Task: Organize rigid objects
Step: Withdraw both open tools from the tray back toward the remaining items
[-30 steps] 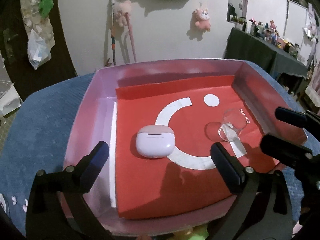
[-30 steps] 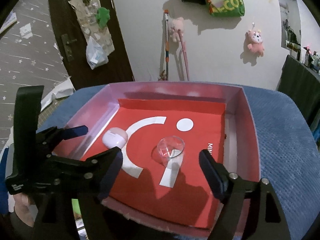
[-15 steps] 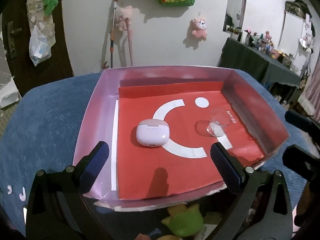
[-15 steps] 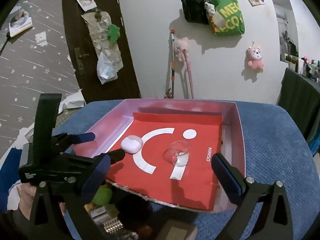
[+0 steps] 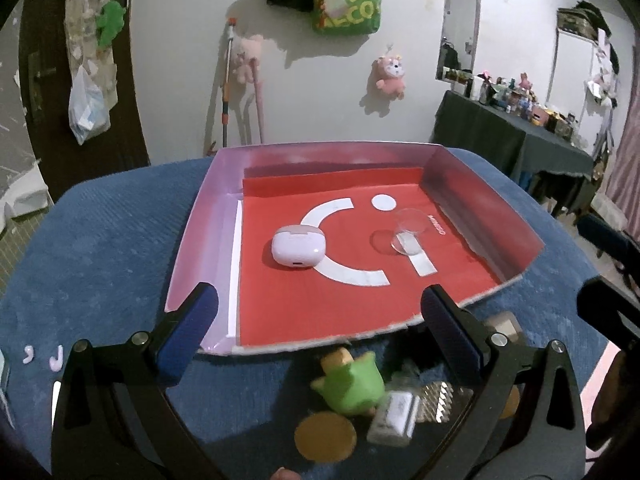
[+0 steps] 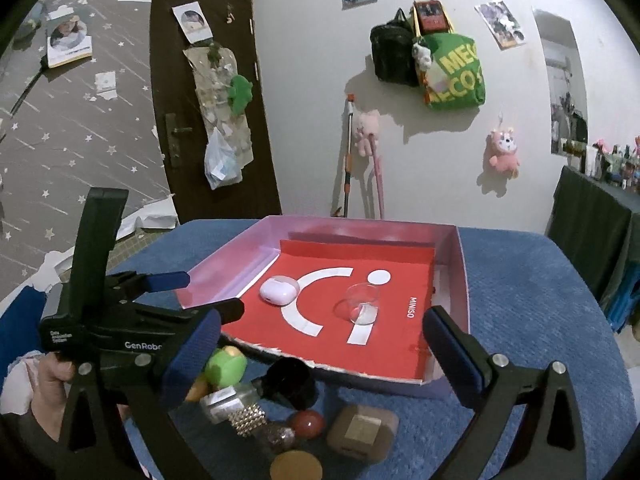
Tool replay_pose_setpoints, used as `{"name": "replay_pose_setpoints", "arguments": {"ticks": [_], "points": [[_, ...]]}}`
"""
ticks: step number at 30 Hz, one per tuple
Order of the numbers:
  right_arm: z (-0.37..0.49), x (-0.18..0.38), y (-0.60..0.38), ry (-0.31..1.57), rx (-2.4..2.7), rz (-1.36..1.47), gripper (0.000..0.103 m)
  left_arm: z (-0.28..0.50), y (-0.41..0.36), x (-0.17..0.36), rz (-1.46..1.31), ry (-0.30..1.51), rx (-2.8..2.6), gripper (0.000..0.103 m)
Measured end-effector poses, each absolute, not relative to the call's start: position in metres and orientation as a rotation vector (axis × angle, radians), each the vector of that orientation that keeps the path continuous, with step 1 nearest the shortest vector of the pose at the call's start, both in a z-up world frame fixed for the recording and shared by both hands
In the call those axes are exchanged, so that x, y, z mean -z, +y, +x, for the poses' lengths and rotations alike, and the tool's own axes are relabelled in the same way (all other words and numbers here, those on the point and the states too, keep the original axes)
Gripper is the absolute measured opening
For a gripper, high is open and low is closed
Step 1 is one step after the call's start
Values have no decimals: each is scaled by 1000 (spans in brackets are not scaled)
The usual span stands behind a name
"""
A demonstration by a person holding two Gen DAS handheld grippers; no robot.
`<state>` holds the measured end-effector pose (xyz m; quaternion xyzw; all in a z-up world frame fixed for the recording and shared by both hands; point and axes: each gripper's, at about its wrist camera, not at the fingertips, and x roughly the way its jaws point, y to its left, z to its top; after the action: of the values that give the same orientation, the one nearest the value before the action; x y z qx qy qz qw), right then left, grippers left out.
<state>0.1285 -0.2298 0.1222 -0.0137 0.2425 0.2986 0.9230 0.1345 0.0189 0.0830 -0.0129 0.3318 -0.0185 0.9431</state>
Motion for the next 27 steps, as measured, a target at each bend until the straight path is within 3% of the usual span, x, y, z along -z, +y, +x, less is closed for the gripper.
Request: {"name": "replay_pose_setpoints", "arguments": {"ticks": [15, 27], "points": [[77, -114, -244, 444, -532, -42, 103, 81, 11, -67, -20, 675, 36, 103], [60, -88, -254, 527, -517, -42, 103, 61, 12, -46, -57, 738, 66, 103]]}}
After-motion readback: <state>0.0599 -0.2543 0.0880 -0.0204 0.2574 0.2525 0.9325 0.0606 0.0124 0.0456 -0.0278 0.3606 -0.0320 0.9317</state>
